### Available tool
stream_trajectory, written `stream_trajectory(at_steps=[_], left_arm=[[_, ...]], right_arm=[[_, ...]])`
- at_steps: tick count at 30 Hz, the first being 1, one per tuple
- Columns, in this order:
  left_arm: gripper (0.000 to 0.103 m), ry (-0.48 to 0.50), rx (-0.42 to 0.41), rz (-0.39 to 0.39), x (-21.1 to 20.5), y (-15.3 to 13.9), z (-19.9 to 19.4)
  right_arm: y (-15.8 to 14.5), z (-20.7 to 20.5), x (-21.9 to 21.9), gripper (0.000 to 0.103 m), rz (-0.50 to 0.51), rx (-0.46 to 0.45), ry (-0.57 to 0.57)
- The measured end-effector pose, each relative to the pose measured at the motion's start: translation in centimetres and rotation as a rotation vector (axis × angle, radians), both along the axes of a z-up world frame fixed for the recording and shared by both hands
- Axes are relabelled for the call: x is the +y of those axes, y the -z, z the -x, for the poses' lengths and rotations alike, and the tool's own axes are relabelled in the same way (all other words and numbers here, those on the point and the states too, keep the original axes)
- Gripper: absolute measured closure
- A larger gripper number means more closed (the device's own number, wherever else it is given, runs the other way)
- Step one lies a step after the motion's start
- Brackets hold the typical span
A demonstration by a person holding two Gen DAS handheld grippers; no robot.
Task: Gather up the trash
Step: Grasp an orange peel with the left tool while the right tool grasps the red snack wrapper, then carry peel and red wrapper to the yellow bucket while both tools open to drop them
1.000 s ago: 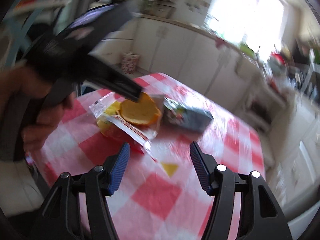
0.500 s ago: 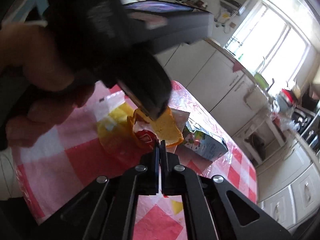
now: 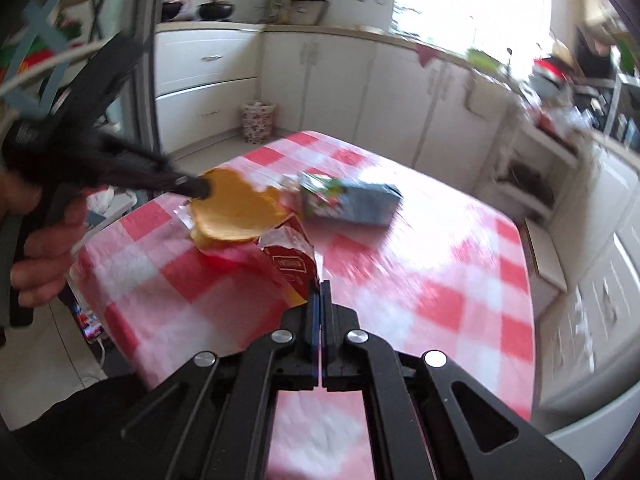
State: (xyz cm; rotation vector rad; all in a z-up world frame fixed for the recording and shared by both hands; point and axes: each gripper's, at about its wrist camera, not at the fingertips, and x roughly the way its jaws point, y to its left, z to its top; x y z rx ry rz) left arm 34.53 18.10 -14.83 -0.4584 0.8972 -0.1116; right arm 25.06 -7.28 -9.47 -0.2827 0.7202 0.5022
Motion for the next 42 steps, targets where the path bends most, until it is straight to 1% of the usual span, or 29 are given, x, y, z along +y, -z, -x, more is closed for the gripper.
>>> stream_trajectory(at_steps=[2, 6, 8, 9, 10, 12, 13, 15, 18, 20, 25, 30, 38, 42], left_arm=[[0.098, 0.007, 0.019, 0.006, -0.8, 0.9, 1.0], [0.098, 0.031, 0.064, -0.031, -2.9, 2.7, 2.2], [0.094, 0.027, 0.073, -0.053, -3.9, 3.1, 2.6], [0.086, 0.031, 0.075, -0.063, -4.2, 3.2, 2.6], [0.075, 0.029, 0.075, -0.076, -4.7, 3.2, 2.7], [0.061, 0.011, 0.07, -0.101, -5.0, 3.3, 2.7], [0.061, 0.003, 0.068, -0.108, -5.2, 3.2, 2.6], [0.061, -0.009, 0.074, -0.094, -5.2, 3.3, 2.3], [0.089, -0.013, 0.102, -0.079, -5.5, 3.5, 2.0], [0.093, -0.027, 0.094, -0.063, -5.5, 3.2, 2.3], [0.095, -0.064, 0.055, -0.009, -5.4, 1.5, 4.2], [0.095, -0.061, 0.03, 0.042, -6.2, 0.3, 6.1], [0.095, -0.002, 0.037, 0.086, -9.6, -0.2, 7.6], [0.095, 0.049, 0.027, 0.074, -12.0, -0.8, 8.0]], right_arm=[[0.0, 0.3, -1.5, 0.102, -0.028, 0.03, 0.042], [0.1, 1.3, -3.4, 0.102, -0.052, 0.053, 0.091], [0.3, 1.8, -3.9, 0.102, -0.054, 0.06, 0.104], [0.3, 1.9, -4.2, 0.102, -0.054, 0.061, 0.107], [0.3, 2.0, -4.4, 0.102, -0.054, 0.062, 0.109], [0.3, 2.3, -5.0, 0.102, -0.058, 0.065, 0.116], [0.3, 2.5, -5.2, 0.102, -0.061, 0.066, 0.12], [0.3, 2.7, -5.8, 0.102, -0.066, 0.065, 0.129], [0.2, 3.1, -6.5, 0.102, -0.073, 0.061, 0.141], [0.0, 3.3, -7.0, 0.102, -0.077, 0.055, 0.148], [-0.4, 3.9, -8.2, 0.102, -0.088, 0.044, 0.163], [-0.9, 4.7, -8.8, 0.102, -0.095, 0.03, 0.165], [-1.6, 5.9, -10.7, 0.102, -0.11, 0.009, 0.192], [-1.9, 6.4, -12.0, 0.102, -0.115, -0.003, 0.218]])
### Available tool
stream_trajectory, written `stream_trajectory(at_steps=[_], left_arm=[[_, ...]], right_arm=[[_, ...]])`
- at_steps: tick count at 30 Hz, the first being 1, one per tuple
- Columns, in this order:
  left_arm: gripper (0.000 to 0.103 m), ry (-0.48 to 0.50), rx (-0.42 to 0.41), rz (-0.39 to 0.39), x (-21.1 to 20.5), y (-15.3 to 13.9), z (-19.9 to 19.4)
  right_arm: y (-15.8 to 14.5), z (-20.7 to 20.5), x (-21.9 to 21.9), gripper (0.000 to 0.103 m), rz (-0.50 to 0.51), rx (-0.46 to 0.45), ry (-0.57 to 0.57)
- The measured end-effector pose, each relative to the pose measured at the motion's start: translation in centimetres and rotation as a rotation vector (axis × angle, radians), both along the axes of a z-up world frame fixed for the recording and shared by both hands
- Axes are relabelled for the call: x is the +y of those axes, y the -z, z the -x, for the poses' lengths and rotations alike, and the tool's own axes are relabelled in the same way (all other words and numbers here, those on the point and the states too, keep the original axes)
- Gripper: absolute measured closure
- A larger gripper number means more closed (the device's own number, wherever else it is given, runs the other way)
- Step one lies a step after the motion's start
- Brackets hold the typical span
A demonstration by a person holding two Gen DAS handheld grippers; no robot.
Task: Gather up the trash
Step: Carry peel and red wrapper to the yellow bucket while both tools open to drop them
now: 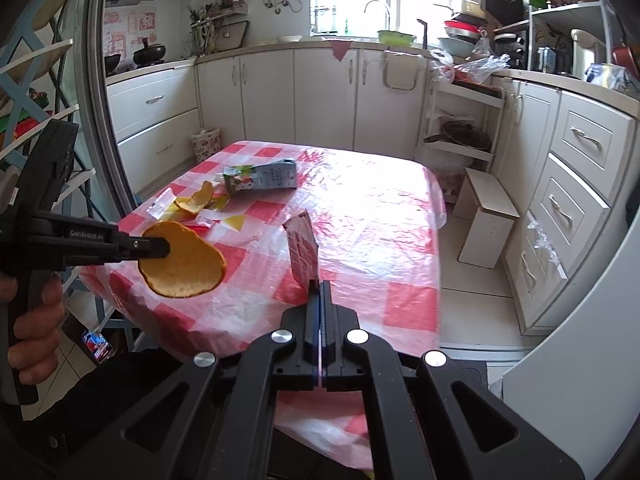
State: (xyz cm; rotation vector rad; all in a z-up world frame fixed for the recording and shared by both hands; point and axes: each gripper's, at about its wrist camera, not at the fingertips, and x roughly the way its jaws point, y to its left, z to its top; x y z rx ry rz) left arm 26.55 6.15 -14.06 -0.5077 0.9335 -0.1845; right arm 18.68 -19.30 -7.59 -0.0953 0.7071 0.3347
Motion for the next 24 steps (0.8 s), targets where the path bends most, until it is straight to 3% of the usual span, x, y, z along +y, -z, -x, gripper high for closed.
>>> stream_trajectory(at_steps=[11, 24], left_arm=[[0.095, 0.125, -0.008, -0.005, -6.6, -0.8, 0.4], [0.095, 0.299, -0.019, -0.013, -16.8, -0.9, 0.3]], right_arm=[[-0.3, 2.0, -4.1, 0.102, -0.018, -0.002, 0.083], [1.7, 4.8, -12.2, 0.102, -0.063, 0.087, 0.334]])
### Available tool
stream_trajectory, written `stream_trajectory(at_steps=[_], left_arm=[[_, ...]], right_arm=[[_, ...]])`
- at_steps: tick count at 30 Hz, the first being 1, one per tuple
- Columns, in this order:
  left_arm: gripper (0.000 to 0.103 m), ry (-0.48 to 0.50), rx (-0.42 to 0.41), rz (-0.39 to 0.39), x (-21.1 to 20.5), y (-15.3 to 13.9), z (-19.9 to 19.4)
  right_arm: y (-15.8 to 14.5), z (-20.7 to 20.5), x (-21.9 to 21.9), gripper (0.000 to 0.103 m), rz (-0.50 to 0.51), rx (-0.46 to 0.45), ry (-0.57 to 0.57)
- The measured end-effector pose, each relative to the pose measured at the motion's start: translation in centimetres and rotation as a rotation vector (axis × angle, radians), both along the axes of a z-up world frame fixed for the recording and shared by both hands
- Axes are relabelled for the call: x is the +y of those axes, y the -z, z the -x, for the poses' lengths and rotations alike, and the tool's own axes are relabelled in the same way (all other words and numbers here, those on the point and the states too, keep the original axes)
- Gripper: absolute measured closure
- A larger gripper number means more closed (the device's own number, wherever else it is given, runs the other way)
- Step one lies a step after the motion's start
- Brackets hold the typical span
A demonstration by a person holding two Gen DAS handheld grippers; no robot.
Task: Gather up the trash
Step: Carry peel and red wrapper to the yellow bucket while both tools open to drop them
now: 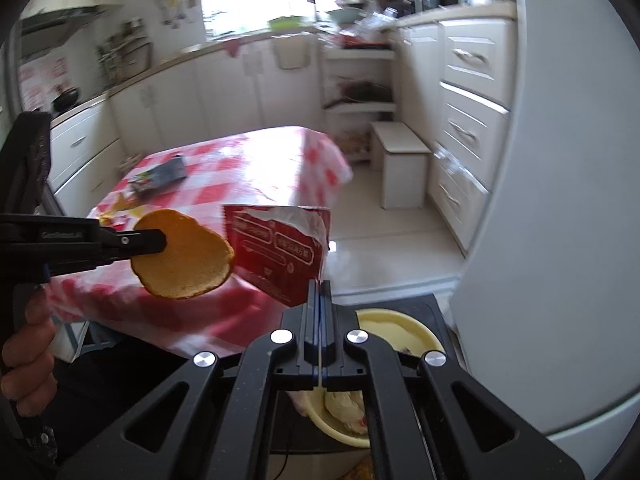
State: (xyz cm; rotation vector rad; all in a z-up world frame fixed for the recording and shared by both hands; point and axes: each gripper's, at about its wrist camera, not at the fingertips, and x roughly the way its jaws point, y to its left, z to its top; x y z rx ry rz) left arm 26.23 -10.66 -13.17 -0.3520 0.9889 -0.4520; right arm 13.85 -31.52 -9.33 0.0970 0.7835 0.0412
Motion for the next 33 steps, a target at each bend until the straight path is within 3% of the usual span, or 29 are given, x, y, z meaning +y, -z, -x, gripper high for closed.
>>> stream_trajectory(at_steps=[10, 19, 29, 31, 32, 33], left_arm=[[0.095, 0.111, 0.001, -0.055, -7.5, 1.5, 0.4], [0.095, 0.192, 0.045, -0.102, -12.6, 4.6, 1.0], [0.094, 0.201, 0.035, -0.199, -15.7, 6.7, 0.8], [0.088, 0.202, 0.019, -0.232, -16.1, 6.8, 0.7], [0.085, 0.203, 0.009, -0.241, -16.2, 6.7, 0.8], [0.078, 0.202, -0.005, -0.253, -16.2, 6.5, 0.9]], right_arm=[[2.1, 0.4, -3.4, 0.102, -0.029, 0.106, 0.127], [3.8, 1.7, -6.5, 0.102, -0.079, 0.17, 0.218], [6.2, 0.9, -7.3, 0.102, -0.123, 0.236, 0.245], [6.8, 0.6, -7.7, 0.102, -0.129, 0.264, 0.263], [6.9, 0.5, -7.9, 0.099, -0.135, 0.271, 0.269], [7.1, 0.5, -8.0, 0.084, -0.144, 0.278, 0.276]])
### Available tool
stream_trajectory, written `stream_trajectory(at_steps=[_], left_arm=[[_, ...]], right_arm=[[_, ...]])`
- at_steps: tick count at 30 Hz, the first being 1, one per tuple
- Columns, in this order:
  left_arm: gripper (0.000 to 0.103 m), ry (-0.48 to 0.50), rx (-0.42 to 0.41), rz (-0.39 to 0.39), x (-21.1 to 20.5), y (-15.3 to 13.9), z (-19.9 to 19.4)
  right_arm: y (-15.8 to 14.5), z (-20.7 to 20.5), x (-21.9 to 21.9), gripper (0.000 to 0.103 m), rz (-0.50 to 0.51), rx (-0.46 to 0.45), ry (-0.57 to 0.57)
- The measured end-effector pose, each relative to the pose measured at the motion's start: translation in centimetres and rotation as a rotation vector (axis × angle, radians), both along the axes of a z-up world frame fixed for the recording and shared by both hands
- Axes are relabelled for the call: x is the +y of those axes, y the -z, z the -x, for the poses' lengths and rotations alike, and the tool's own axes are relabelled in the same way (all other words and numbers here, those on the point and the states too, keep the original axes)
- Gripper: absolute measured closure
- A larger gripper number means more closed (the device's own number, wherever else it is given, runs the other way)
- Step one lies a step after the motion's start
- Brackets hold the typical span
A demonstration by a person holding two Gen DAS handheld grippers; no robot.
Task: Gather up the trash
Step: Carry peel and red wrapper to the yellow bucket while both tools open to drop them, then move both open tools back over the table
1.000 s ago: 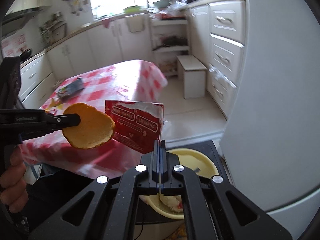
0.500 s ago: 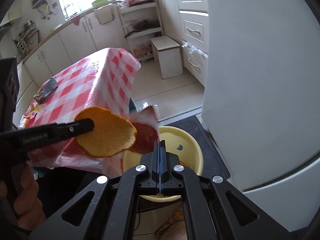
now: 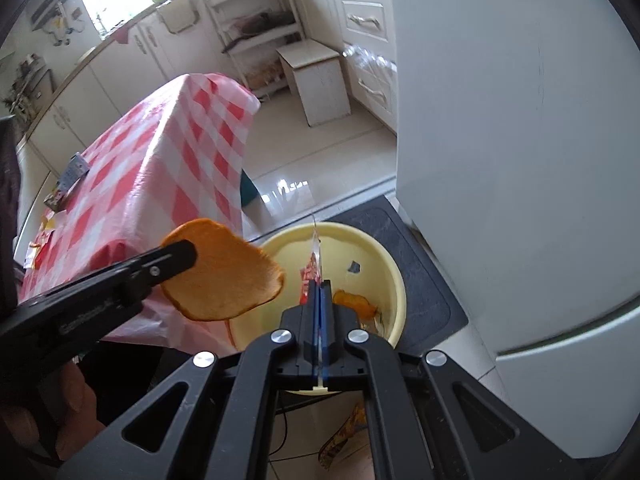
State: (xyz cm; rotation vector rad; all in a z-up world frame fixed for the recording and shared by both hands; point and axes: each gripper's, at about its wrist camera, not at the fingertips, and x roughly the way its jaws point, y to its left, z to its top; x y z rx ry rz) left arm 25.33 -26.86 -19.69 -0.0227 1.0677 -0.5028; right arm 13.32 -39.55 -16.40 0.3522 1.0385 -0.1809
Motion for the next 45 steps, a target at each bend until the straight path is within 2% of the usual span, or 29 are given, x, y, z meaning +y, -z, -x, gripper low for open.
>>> stream_trajectory(at_steps=[1, 2, 10, 16, 18, 22, 26, 30, 36, 40, 43, 45], left_arm=[[0.071, -0.001, -0.014, -0.009, 0.0, -0.2, 0.0], [0.068, -0.001, -0.028, -0.014, 0.1, -0.5, 0.0], [0.055, -0.004, -0.073, -0.023, 0.9, -2.0, 0.5], [0.047, -0.041, -0.095, -0.026, 3.0, -3.0, 1.3], [0.043, -0.052, -0.107, -0.028, 3.6, -3.4, 1.5], [0.036, -0.092, -0.155, -0.039, 6.1, -4.8, 2.4], [0.031, -0.151, -0.215, -0.051, 9.2, -6.4, 3.4], [0.027, -0.217, -0.236, -0.05, 12.5, -7.3, 3.8], [0.019, -0.335, -0.254, -0.073, 17.0, -6.8, 4.7], [0.017, -0.417, -0.248, -0.084, 21.1, -6.4, 5.4], [0.014, -0.485, -0.255, -0.084, 24.0, -6.2, 6.0], [0.013, -0.536, -0.257, -0.084, 26.1, -6.0, 6.5]], right_arm=[[0.0, 0.0, -0.1, 0.073, -0.008, 0.0, 0.007], [-0.2, 0.2, -0.2, 0.061, -0.005, -0.012, 0.019], [-0.6, -0.1, 0.4, 0.061, 0.001, -0.03, -0.004], [-1.3, -0.6, 1.2, 0.055, 0.006, -0.055, -0.028], [-1.6, -0.7, 1.8, 0.051, 0.02, -0.07, -0.044], [-2.1, -0.8, 2.8, 0.048, 0.043, -0.094, -0.069], [-2.3, -1.2, 4.0, 0.043, 0.075, -0.108, -0.092], [-2.6, -1.5, 5.3, 0.037, 0.117, -0.127, -0.12], [-3.0, -1.8, 8.0, 0.029, 0.214, -0.163, -0.176], [-3.0, -1.8, 9.9, 0.028, 0.272, -0.18, -0.219], [-3.4, -2.1, 11.1, 0.027, 0.275, -0.188, -0.24], [-4.0, -1.6, 12.2, 0.021, 0.287, -0.229, -0.25]])
